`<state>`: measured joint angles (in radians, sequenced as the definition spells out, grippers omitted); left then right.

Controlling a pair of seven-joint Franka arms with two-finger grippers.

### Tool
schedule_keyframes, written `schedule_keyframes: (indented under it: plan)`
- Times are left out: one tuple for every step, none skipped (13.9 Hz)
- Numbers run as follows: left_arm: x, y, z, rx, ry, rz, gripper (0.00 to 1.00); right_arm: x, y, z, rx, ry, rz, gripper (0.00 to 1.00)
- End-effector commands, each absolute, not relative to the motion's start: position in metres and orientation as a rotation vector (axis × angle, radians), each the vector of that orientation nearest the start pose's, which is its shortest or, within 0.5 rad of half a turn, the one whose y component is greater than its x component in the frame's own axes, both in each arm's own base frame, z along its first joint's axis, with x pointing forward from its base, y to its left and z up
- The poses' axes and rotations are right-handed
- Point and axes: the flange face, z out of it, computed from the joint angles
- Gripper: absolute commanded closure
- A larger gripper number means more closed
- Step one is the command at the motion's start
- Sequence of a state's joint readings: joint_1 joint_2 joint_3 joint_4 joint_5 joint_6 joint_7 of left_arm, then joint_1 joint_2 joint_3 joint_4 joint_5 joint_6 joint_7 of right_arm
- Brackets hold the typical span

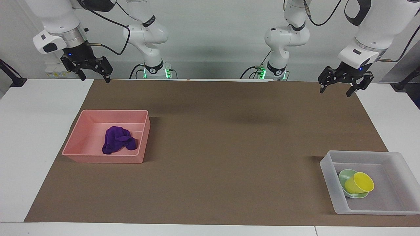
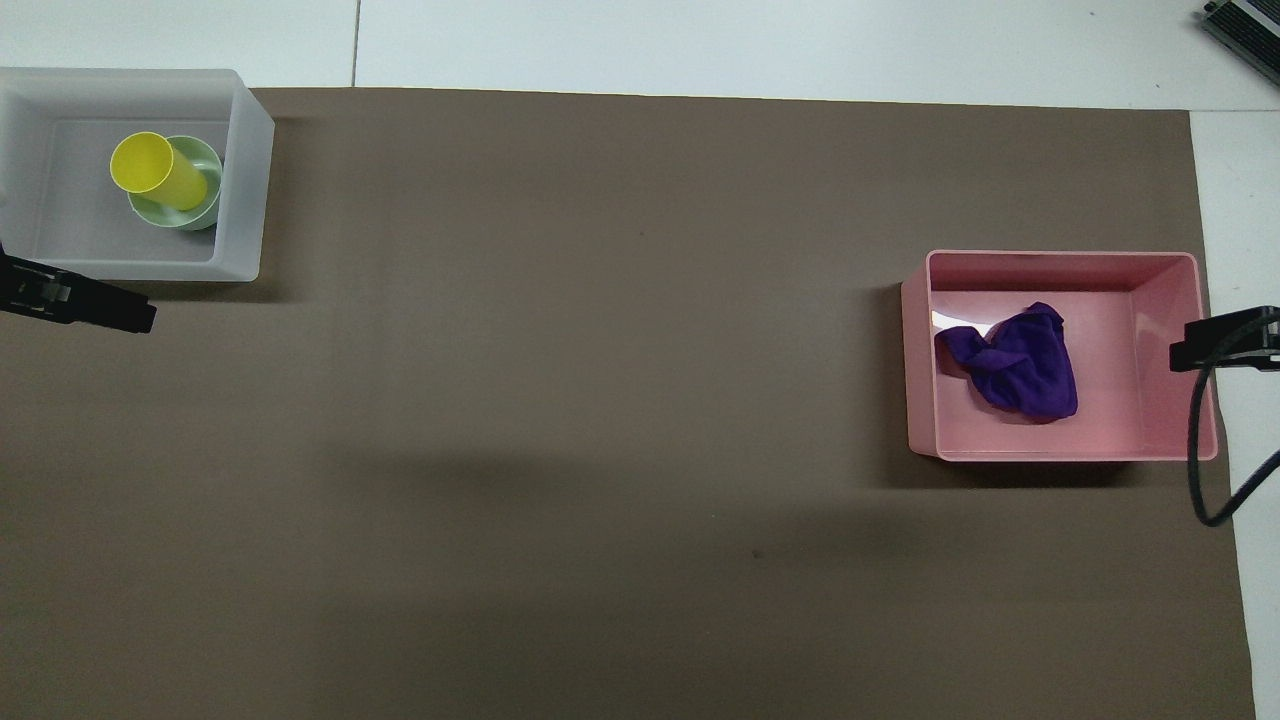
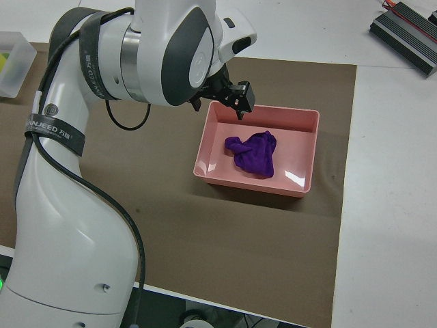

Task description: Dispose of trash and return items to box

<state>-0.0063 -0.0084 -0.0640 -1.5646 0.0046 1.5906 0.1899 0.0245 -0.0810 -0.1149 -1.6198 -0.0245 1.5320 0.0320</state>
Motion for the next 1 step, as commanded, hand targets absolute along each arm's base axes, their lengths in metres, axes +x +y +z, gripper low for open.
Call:
schedule_keyframes:
  plan:
    - [0.5507,-0.0351,0.6325,-3.093,0.377,-0.043,0.00,0.5163,-0.0504,0.6427,-3.141,0.198,-0.006,0.00]
